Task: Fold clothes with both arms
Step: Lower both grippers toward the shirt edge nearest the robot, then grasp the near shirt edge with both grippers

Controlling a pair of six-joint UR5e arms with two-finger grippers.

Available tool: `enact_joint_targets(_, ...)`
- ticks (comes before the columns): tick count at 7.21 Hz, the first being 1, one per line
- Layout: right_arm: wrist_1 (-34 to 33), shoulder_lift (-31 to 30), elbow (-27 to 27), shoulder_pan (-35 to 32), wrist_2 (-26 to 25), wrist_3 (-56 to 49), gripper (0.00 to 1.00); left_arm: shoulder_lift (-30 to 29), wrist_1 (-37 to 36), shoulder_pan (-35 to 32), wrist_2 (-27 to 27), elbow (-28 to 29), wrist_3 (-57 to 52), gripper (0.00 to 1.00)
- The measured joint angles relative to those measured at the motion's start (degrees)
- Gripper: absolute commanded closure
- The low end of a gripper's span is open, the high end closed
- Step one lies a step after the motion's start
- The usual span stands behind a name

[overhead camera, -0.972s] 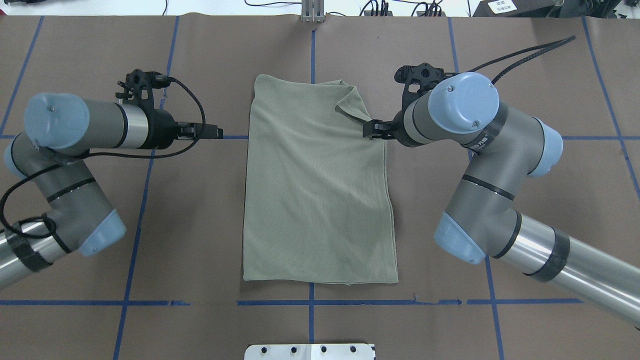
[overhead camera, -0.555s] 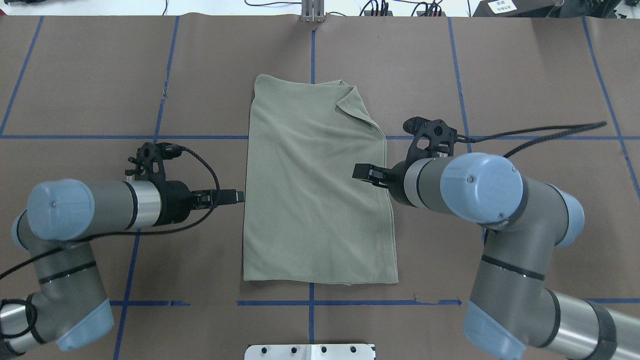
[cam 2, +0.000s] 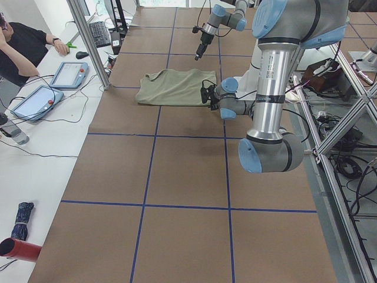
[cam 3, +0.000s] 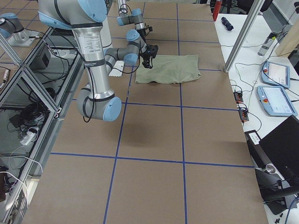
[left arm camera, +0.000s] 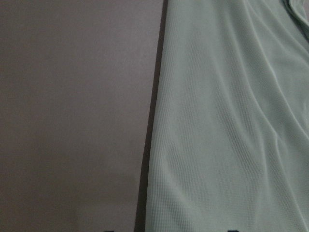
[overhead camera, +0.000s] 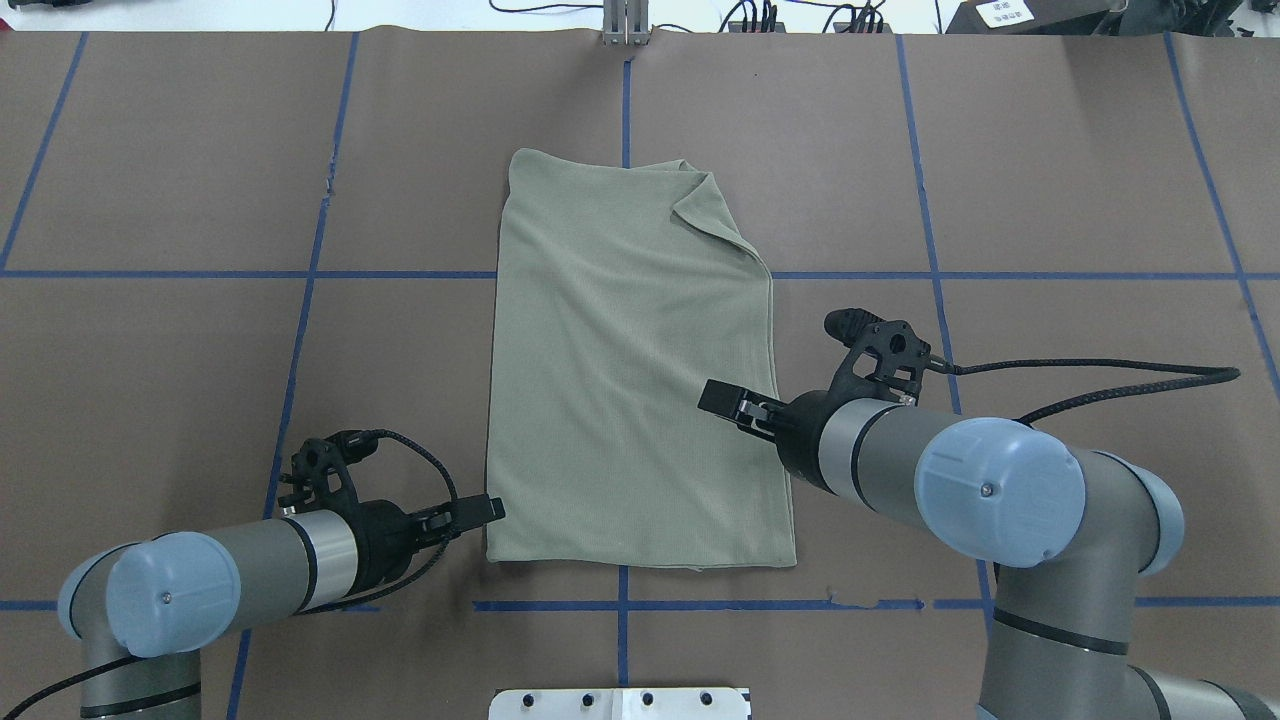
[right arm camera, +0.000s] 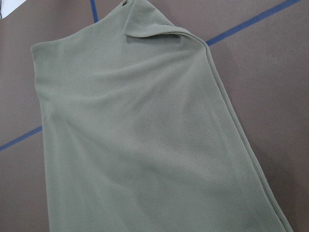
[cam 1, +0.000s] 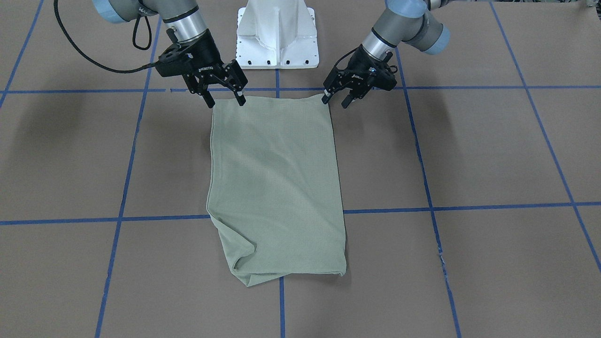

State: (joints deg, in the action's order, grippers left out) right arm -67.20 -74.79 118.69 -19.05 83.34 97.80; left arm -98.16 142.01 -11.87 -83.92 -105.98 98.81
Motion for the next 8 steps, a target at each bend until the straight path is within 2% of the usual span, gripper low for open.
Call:
enact_joint_targets(2, 1.98, -1.09, 0.0, 0.59, -1.11, 0.28, 0.0, -0.19, -0.14, 1.55, 0.9, 0.16, 2.56, 0.2)
enact_joint_targets(6, 2.25, -1.22, -0.25, 1.89, -3.11, 0.37, 0.0, -2.31, -1.38, 3.49, 1.81, 0.5, 5.72, 0.28)
enact_joint_targets(8, 2.25, -1.15, -0.33, 2.18, -3.47, 0.4, 0.0, -2.91, -1.72, 3.88, 2.53, 0.76, 6.5, 0.28)
